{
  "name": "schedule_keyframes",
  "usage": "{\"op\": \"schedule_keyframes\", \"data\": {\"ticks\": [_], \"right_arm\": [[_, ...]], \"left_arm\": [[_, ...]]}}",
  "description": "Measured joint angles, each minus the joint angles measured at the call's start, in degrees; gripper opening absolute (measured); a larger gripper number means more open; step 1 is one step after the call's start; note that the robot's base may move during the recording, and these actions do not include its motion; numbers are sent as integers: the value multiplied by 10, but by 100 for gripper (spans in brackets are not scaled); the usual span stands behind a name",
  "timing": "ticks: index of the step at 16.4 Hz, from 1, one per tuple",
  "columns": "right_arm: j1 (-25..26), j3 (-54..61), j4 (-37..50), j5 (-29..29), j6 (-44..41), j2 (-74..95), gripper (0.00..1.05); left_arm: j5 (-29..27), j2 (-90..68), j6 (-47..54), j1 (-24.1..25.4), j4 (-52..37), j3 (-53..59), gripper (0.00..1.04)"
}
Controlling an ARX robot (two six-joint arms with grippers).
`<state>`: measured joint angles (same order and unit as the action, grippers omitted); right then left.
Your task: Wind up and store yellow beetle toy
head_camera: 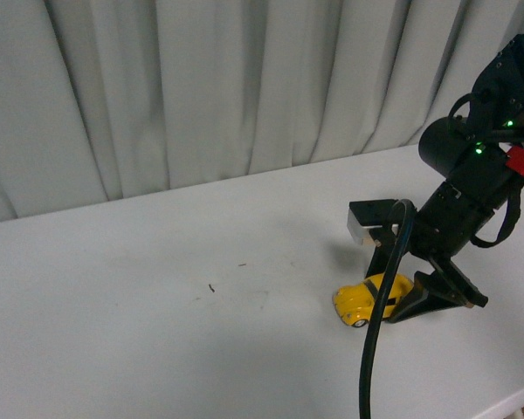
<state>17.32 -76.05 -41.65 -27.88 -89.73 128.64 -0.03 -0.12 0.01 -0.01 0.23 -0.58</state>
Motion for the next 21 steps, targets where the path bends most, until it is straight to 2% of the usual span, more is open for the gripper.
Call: {"op": "schedule_keyframes", "data": {"ticks": [2, 3, 21], "right_arm": [[4, 0, 2, 0, -8, 0, 98], [4, 2, 3, 0, -9, -1, 99], [3, 9, 20, 3, -29, -3, 98]], "left_arm": [[0, 0, 0, 0, 0, 0, 98], [0, 0, 0, 0, 0, 0, 98], [0, 0, 0, 0, 0, 0, 98]]}}
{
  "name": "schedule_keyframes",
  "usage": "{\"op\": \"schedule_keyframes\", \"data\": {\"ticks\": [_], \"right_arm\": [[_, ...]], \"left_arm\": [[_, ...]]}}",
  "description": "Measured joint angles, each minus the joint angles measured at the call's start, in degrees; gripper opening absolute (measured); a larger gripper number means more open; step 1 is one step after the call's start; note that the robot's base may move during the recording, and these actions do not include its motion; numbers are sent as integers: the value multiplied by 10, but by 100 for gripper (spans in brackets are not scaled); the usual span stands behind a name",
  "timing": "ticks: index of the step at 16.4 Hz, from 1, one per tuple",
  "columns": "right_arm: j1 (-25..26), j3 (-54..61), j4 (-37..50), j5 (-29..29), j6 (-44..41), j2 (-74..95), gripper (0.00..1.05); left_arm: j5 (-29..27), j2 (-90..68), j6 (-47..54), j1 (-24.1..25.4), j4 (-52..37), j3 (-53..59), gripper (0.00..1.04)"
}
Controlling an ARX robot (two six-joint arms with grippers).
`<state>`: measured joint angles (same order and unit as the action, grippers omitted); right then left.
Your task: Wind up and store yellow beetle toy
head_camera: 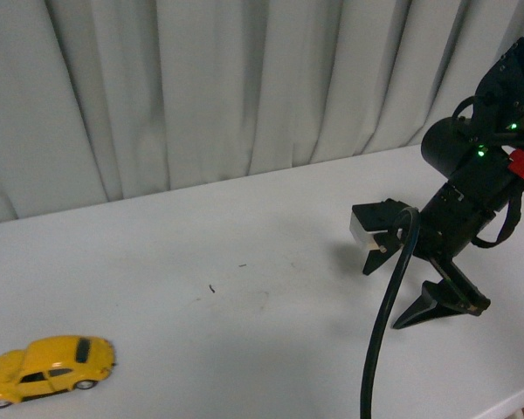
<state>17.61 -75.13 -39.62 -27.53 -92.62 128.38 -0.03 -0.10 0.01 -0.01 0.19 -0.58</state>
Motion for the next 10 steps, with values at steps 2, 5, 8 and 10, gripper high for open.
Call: {"op": "schedule_keyframes", "data": {"ticks": [2, 5, 8, 10], "right_arm": [[0, 0, 0, 0, -2, 0, 98], [0, 1, 1, 3, -12, 0, 98], [-12, -23, -47, 2, -61, -3, 98], [-28, -12, 114, -97, -50, -145, 98]], "left_arm": [[0, 0, 0, 0, 0, 0, 98], [0, 0, 0, 0, 0, 0, 98], [0, 0, 0, 0, 0, 0, 98], [0, 0, 0, 0, 0, 0, 98]]}}
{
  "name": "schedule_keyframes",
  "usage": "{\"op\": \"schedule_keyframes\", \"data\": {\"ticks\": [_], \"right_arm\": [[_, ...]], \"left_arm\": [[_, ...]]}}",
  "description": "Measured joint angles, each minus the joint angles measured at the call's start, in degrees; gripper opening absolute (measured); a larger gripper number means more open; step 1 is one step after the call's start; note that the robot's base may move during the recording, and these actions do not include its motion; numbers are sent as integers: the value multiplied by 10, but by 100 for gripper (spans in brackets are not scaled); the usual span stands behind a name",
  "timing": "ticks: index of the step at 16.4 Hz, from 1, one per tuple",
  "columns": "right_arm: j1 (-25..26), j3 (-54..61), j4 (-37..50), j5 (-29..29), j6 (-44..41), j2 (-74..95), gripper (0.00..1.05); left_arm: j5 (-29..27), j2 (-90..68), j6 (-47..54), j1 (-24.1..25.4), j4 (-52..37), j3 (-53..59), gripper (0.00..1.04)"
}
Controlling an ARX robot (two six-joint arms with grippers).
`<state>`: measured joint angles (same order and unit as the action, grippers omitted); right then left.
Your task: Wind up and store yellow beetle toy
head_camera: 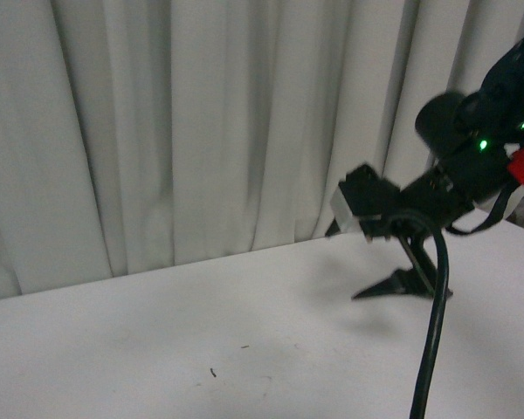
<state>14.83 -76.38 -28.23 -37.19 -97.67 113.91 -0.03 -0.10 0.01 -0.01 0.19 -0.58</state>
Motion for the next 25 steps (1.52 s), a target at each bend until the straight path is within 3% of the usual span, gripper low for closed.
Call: {"op": "schedule_keyframes", "data": {"ticks": [5, 7, 9, 10, 12, 14, 18, 25], "right_arm": [[-2, 92, 170, -69, 122, -233, 98], [-44, 247, 450, 130, 369, -366, 79], [-91, 397, 561, 274, 654, -491, 58], [-100, 456, 584, 306, 775, -548, 45], [-100, 527, 605, 329, 908, -590, 24], [-134, 587, 613, 362, 949, -619, 1], [-148, 713, 575, 371, 967, -792, 2], [-148, 724, 558, 371, 967, -819, 2]], "left_arm": [[0, 0, 0, 0, 0, 0, 98], [0, 0, 0, 0, 0, 0, 98], [0, 0, 0, 0, 0, 0, 98], [0, 0, 0, 0, 0, 0, 98], [0, 0, 0, 0, 0, 0, 98], [0, 0, 0, 0, 0, 0, 98], [0, 0, 0, 0, 0, 0, 98], [0, 0, 0, 0, 0, 0, 98]]}}
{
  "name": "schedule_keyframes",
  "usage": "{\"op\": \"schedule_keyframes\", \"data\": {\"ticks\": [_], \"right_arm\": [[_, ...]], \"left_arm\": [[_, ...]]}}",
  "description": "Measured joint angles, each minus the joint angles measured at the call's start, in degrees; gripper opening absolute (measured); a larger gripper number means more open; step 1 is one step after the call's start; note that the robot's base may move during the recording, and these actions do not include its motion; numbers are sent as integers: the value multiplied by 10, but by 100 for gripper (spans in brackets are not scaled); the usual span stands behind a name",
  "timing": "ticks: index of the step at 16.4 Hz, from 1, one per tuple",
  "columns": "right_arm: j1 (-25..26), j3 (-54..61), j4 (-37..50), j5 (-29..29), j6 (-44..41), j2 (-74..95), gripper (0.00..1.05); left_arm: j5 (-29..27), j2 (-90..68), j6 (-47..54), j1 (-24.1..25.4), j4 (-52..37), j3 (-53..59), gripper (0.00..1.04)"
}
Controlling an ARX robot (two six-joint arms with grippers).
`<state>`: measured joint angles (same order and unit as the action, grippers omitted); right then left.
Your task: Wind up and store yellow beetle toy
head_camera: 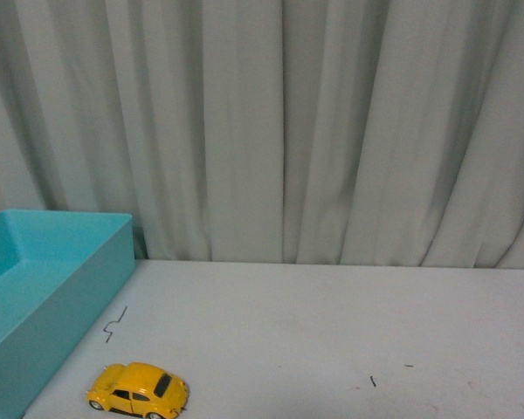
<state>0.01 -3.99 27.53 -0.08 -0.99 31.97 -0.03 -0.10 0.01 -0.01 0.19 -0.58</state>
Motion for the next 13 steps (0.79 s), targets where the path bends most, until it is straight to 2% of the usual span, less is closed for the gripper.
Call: {"op": "schedule_keyframes", "data": {"ticks": [5, 6, 13], "right_arm": [[0, 16, -46, 0, 1, -64, 2], [0, 30, -20, 0, 1, -70, 2], [0, 34, -128, 0, 1, -174, 2]], "left_arm": [[0, 0, 0, 0, 0, 0, 98], [0, 0, 0, 0, 0, 0, 98], [0, 0, 0, 0, 0, 0, 98]]}}
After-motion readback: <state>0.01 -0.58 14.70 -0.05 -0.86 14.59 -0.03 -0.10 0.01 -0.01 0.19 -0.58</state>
